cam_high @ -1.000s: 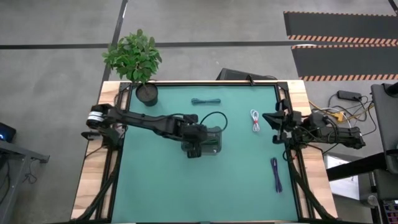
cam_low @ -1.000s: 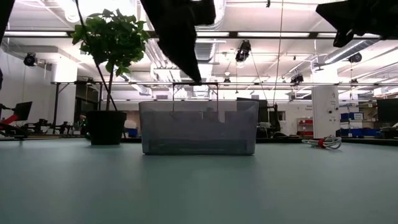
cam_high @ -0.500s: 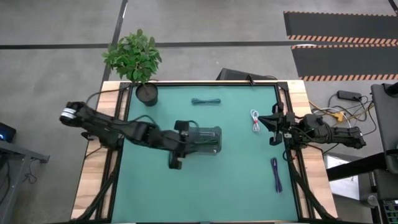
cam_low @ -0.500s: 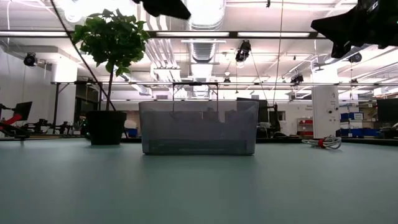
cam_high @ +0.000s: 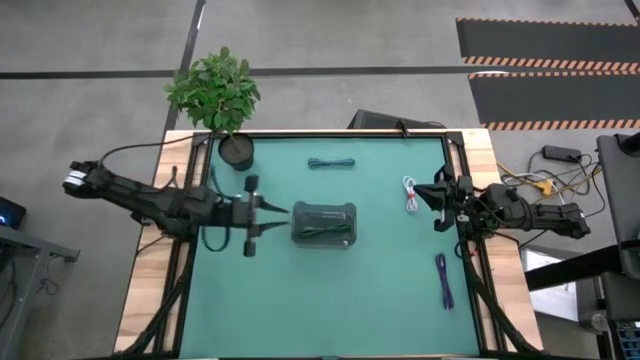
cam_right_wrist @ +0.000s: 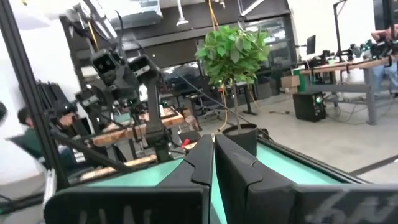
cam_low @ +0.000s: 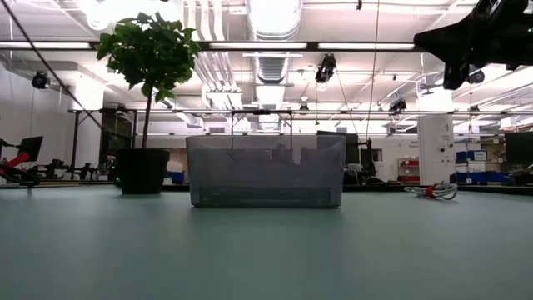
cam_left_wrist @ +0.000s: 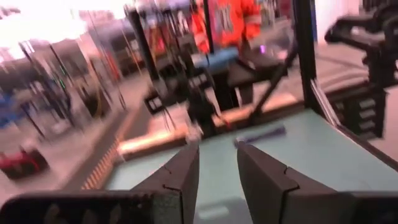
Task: Pick and place USB-C Cables
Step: Put the white cable into the black transparent container
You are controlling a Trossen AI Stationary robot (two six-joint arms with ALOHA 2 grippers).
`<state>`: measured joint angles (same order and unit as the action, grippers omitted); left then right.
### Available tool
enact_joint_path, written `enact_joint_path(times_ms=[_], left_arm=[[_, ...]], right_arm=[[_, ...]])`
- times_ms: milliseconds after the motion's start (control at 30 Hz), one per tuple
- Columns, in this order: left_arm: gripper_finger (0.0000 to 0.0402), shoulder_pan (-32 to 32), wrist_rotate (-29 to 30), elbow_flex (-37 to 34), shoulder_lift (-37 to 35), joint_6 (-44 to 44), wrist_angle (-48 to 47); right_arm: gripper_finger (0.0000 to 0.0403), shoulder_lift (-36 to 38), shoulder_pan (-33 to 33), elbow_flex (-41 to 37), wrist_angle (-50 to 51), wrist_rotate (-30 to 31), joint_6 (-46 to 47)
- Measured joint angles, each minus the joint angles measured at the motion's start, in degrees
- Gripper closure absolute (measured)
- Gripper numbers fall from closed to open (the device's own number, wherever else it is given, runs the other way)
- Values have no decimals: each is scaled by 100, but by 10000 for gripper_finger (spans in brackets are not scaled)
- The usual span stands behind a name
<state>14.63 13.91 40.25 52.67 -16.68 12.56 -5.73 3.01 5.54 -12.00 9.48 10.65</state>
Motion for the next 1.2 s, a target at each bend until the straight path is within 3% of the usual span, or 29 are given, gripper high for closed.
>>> enact_joint_path(times_ms=[133, 400, 533, 767, 900, 1200], left_arm=[[308, -2, 10, -415, -472, -490, 681], [308, -2, 39, -793, -1129, -656, 785], [308, -2, 52, -868, -1228, -658, 780], [308, -2, 116, -840, -1263, -634, 797], [308, -2, 116, -840, -1244, -626, 797], [308, -2, 116, -840, -1178, -628, 789]], right_arm=[[394, -292, 0, -7, -604, -13, 31], [394, -1288, 0, 4, -2164, 140, 34], [394, -1778, 0, 244, -2183, 580, 281], [394, -2625, 2, 930, -2044, 710, 634], [394, -3034, 2, 1553, -1152, 818, 814], [394, -3811, 4, 3262, 2455, 1162, 2046]])
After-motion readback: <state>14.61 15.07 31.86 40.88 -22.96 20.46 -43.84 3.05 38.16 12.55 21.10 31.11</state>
